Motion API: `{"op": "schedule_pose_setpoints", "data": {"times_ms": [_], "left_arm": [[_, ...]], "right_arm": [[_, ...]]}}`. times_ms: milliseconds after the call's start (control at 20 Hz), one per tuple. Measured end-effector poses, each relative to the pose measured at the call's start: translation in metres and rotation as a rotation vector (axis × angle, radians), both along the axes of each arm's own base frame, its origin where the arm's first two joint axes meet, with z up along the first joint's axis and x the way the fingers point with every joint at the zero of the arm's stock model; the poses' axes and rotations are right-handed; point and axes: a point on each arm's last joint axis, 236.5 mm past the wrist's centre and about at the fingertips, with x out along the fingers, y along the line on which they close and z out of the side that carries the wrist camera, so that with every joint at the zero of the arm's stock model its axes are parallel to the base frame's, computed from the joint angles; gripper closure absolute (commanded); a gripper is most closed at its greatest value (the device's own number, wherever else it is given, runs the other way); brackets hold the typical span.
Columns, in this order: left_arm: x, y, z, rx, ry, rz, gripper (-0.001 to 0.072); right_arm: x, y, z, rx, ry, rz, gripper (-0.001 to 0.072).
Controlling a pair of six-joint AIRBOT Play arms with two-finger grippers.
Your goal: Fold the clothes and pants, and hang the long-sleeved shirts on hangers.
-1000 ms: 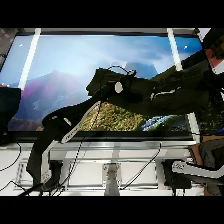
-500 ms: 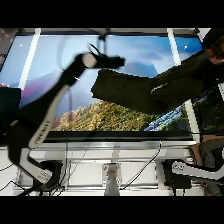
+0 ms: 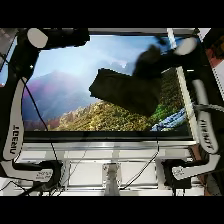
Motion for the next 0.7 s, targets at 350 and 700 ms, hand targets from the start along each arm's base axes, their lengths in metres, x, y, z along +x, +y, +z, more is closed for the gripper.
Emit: {"op": "schedule_pose_setpoints", "data": {"times_ms": [350,700], "left_arm": [[-0.008,0.006,-0.006,0.023,0.039,-0.013,0.0701],[-0.013,0.008,-0.014,0.061,0.063,-0.029,0.0701]], "right_arm": [[0.019,0.145,-0.001,0.164,-0.215,0.039,0.0212],[0.06,0.052,0.036,-0.022,-0.273,0.019,0.0305]]}}
